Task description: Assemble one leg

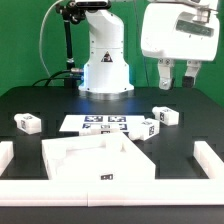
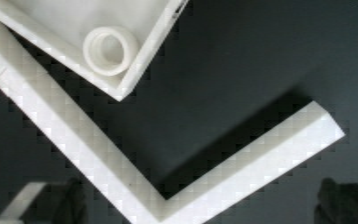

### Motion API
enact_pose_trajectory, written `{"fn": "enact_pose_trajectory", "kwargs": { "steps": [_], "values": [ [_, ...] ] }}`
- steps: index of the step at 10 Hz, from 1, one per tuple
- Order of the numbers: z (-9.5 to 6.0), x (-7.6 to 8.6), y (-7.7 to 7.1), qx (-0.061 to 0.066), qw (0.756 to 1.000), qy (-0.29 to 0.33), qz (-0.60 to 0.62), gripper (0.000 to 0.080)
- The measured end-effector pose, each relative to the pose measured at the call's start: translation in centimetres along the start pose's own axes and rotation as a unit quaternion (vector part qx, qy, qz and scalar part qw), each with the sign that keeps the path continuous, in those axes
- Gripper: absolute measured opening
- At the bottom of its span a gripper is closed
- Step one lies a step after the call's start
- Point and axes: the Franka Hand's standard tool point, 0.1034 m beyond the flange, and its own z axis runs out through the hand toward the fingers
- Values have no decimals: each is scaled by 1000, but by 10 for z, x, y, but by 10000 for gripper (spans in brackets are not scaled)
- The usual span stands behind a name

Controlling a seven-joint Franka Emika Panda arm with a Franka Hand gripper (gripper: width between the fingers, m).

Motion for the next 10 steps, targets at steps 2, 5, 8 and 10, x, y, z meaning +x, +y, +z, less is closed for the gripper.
{"fn": "enact_pose_trajectory", "kwargs": {
  "steps": [2,5,8,10],
  "values": [
    [7,-17,10,0,997,-2,-74,650],
    [27,-52,34,2,977,2,-214,650],
    [29,-54,34,12,979,-2,-205,650],
    [33,-59,34,15,977,-4,-214,650]
  ]
}}
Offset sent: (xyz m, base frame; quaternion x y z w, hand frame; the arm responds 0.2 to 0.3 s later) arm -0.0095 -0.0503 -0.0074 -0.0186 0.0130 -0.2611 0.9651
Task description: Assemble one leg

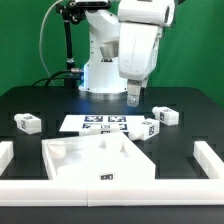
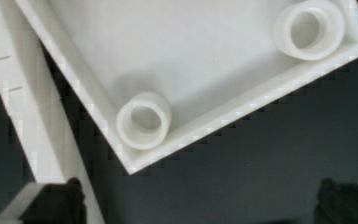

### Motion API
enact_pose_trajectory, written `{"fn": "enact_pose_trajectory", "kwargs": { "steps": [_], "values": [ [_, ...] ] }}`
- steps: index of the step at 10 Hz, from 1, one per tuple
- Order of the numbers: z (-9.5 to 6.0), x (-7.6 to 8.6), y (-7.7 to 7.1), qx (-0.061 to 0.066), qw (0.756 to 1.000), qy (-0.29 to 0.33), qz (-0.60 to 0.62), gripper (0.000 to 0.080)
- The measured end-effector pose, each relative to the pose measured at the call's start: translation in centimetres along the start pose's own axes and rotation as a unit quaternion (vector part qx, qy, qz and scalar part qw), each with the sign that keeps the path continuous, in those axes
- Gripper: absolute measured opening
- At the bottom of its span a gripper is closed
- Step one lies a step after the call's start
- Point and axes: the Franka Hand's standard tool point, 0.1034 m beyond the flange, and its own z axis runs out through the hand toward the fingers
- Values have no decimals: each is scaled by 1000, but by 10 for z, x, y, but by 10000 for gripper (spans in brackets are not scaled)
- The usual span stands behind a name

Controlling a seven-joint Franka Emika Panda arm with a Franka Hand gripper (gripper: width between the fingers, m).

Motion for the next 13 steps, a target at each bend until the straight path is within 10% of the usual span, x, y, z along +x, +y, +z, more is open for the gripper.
{"fn": "enact_pose_trajectory", "kwargs": {
  "steps": [5,12,13],
  "values": [
    [68,-96,-22,39,994,6,-101,650],
    [103,-100,-42,71,993,10,-99,650],
    [103,-100,-42,71,993,10,-99,530]
  ]
}}
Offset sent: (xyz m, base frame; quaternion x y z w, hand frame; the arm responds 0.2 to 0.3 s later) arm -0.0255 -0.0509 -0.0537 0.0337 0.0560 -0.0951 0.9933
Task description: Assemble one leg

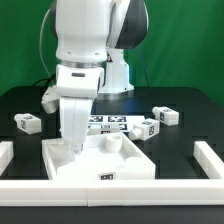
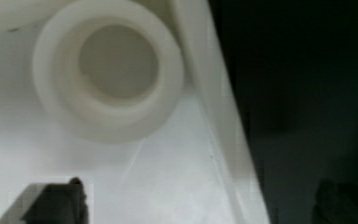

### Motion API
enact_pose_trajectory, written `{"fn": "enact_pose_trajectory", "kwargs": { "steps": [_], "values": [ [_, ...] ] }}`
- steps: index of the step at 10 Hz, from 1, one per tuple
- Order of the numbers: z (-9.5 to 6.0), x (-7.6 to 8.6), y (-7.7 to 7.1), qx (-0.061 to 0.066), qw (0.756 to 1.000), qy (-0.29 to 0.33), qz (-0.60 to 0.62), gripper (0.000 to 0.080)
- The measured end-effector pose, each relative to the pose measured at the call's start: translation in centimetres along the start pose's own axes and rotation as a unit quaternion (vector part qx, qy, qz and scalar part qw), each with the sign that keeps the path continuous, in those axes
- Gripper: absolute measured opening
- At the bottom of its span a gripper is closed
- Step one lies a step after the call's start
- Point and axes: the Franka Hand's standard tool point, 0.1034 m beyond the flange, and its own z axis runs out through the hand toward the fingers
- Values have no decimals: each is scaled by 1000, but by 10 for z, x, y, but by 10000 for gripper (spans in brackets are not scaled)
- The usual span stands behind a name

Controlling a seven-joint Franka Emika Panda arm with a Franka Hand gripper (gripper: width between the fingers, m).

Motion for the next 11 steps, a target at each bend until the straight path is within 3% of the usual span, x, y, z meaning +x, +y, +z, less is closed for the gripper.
{"fn": "enact_pose_trajectory", "kwargs": {
  "steps": [1,2,4,6,8,9,11],
  "values": [
    [0,0,0,0,1000,0,0,391],
    [1,0,-1,1,1000,0,0,391],
    [2,0,-2,3,1000,0,0,81],
    [2,2,-2,2,1000,1,6,52],
    [1,19,-4,6,1000,-2,23,52],
    [0,32,-5,10,1000,-4,25,52],
    [-3,72,-3,15,1000,-1,7,52]
  ]
}}
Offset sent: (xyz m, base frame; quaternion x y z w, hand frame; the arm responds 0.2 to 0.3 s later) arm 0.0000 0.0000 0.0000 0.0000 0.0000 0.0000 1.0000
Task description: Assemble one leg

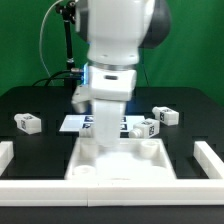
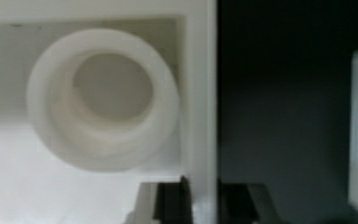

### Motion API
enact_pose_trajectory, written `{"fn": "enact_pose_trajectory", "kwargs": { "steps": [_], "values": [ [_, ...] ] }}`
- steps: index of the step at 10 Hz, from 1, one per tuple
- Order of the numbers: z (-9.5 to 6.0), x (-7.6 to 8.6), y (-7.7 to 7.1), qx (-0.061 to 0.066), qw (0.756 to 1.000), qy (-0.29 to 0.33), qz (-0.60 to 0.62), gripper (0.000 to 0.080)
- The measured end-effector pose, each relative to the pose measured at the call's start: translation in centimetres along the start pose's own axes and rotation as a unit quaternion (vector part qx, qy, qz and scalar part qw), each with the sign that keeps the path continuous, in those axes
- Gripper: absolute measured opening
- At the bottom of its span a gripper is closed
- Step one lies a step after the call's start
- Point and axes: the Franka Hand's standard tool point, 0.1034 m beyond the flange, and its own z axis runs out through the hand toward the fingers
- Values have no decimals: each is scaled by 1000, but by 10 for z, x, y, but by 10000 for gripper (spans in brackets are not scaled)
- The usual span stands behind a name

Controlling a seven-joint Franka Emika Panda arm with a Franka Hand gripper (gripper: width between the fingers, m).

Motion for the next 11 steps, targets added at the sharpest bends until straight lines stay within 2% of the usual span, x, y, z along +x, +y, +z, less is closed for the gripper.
{"fn": "enact_pose_trajectory", "kwargs": {
  "steps": [2,3,7,8,9,10,11],
  "values": [
    [-2,36,1,-4,1000,9,-13,54],
    [-3,48,0,-6,1000,13,-19,54],
    [-3,48,0,-4,1000,13,-15,54],
    [-3,47,0,-4,1000,13,-15,151],
    [-3,47,0,-4,1000,13,-15,287],
    [-3,47,0,-4,1000,13,-15,287],
    [-3,47,0,-4,1000,13,-15,470]
  ]
}}
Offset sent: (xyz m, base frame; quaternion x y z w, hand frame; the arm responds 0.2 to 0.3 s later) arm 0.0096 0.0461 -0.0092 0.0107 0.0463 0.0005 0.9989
